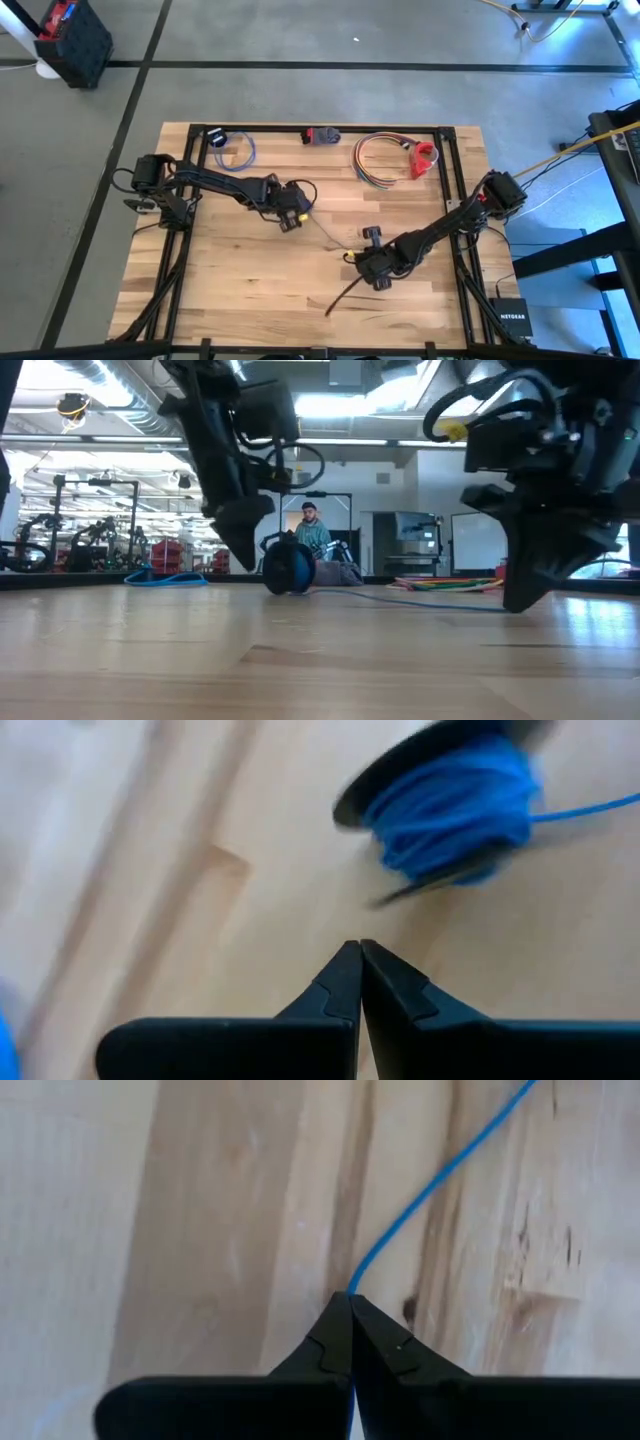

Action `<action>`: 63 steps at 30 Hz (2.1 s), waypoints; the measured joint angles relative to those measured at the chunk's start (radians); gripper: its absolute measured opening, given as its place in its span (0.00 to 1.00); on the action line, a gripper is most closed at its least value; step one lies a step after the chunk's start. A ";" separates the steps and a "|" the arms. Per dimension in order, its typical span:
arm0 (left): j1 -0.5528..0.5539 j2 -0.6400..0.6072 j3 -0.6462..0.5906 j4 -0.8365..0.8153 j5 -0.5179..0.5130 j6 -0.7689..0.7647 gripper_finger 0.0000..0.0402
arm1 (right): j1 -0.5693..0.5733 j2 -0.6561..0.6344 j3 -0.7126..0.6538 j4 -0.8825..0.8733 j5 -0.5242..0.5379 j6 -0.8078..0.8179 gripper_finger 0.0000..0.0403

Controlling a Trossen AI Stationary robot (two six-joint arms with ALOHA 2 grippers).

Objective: Coil cords
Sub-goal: Uncoil the blue wire from the black spool

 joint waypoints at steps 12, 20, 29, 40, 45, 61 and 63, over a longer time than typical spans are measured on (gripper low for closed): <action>-0.037 -0.002 0.032 -0.008 -0.016 0.044 0.01 | -0.003 -0.036 0.000 -0.035 0.032 0.016 0.00; -0.076 -0.014 0.099 -0.013 0.012 0.104 0.01 | -0.004 -0.038 0.000 -0.035 0.034 0.016 0.02; -0.031 -0.017 0.101 -0.102 0.012 0.060 0.01 | -0.004 -0.038 0.001 -0.033 0.038 0.023 0.01; 0.001 -0.023 0.100 -0.111 -0.068 0.089 0.01 | -0.004 -0.039 0.001 -0.027 0.038 0.025 0.01; -0.045 -0.065 0.100 -0.102 -0.057 0.137 0.01 | -0.005 -0.039 0.002 -0.027 0.038 0.024 0.01; -0.001 -0.052 0.101 0.000 0.015 0.250 0.01 | -0.004 -0.039 0.001 -0.014 0.038 0.027 0.01; 0.010 -0.037 0.101 0.002 0.037 0.251 0.03 | -0.004 -0.039 -0.009 0.003 0.038 0.027 0.01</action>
